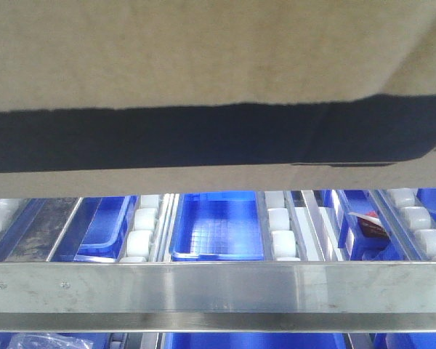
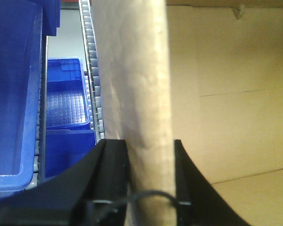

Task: Grab box from left shelf to table start
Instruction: 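Lift the box with both grippers and pull it off the shelf, then hold the box with both grippers while the base turns away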

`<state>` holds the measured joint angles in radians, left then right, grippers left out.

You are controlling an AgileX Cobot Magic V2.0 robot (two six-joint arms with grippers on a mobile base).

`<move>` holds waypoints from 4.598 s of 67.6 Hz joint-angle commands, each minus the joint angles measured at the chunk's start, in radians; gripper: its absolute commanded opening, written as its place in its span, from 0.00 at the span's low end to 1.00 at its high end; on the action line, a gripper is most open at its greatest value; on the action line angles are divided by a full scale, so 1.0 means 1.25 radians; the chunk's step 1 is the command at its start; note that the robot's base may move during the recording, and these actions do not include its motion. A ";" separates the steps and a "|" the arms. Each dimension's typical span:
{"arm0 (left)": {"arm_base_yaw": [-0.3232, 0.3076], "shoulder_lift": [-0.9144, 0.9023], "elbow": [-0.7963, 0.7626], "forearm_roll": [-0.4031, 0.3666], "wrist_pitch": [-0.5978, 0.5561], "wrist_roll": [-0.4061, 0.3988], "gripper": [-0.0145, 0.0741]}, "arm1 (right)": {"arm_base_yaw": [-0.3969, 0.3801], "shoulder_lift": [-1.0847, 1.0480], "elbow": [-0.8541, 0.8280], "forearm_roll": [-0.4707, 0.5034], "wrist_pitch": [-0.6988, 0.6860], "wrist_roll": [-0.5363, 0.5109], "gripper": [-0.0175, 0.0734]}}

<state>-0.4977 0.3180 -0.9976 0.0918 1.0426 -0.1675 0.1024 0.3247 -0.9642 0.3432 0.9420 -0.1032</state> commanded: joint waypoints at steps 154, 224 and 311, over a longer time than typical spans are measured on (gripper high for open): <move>-0.013 0.000 -0.032 -0.126 -0.167 0.026 0.06 | 0.002 0.014 -0.024 0.009 -0.116 -0.017 0.26; -0.013 0.000 -0.032 -0.126 -0.167 0.026 0.06 | 0.002 0.014 -0.024 0.009 -0.116 -0.017 0.26; -0.013 0.000 -0.032 -0.127 -0.167 0.026 0.06 | 0.002 0.014 -0.024 0.009 -0.116 -0.017 0.26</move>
<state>-0.4958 0.3180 -0.9952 0.0873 1.0426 -0.1636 0.1024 0.3247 -0.9642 0.3432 0.9420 -0.1032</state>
